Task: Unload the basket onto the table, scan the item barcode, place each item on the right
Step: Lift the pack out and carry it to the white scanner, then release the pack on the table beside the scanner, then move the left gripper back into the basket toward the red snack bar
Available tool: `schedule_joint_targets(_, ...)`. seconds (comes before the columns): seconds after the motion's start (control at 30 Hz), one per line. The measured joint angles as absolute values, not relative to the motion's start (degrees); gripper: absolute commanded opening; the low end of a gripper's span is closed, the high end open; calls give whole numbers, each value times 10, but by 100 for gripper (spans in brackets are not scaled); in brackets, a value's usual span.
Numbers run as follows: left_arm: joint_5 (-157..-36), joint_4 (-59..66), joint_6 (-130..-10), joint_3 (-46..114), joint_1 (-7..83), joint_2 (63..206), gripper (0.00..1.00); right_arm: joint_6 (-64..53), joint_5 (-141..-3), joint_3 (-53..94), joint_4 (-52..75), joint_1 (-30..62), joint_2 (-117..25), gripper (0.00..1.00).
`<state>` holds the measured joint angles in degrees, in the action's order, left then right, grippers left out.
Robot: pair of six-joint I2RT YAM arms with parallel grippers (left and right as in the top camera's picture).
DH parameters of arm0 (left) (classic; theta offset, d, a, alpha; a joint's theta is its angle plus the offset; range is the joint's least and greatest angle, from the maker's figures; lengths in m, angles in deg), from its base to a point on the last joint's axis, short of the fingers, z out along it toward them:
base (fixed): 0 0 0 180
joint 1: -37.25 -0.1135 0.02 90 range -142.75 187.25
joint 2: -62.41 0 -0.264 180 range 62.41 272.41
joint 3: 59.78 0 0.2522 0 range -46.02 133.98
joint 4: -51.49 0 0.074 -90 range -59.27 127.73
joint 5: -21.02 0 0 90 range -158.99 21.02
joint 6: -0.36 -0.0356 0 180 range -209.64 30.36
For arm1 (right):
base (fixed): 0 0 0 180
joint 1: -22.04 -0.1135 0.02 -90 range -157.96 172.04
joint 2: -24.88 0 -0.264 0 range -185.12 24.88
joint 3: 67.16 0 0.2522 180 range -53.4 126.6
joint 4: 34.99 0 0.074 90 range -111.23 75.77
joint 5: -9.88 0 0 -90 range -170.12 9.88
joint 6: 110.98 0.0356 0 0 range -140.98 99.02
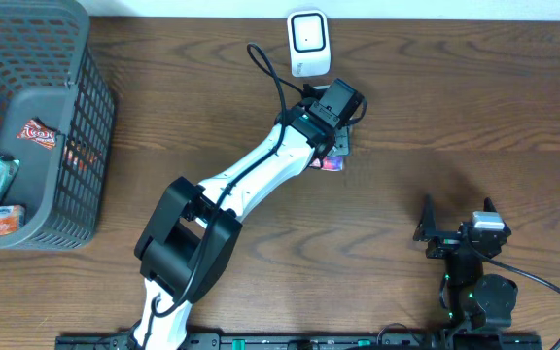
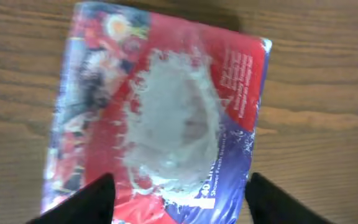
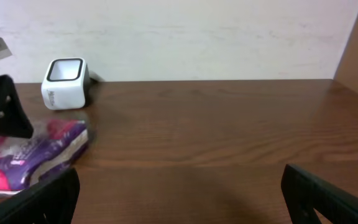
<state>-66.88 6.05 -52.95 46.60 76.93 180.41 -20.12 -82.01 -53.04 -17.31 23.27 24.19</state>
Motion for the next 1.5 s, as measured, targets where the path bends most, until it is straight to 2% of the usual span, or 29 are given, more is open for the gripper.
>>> schedule_joint_targets(0.17,-669,59,-550,466,759,1741,72,-201,-820,-530,-173,233,242,99)
schedule_joint_targets(0.23,-668,59,-569,466,750,1687,77,-201,-820,-530,-173,233,242,99)
schedule_joint_targets(0.37,-666,45,-612,476,721,1580,77,-201,-820,-530,-173,233,242,99)
schedule_joint_targets(0.5,-652,-14,-664,490,674,1489,77,-201,-820,-530,-173,233,242,99)
schedule_joint_targets(0.57,-629,-61,-678,490,650,1466,81,-201,-820,-530,-173,233,242,99)
schedule_joint_targets(0.7,-560,-120,-694,490,596,1456,85,-201,-820,-530,-173,233,242,99)
schedule_joint_targets(0.9,-503,-152,-702,490,493,1456,86,-201,-820,-530,-173,233,242,99)
schedule_joint_targets(1.3,-493,-84,-705,490,422,1406,86,-201,-820,-530,-173,233,242,99)
schedule_joint_targets(1.5,-491,-74,-709,490,353,1392,86,-201,-820,-530,-173,233,242,99)
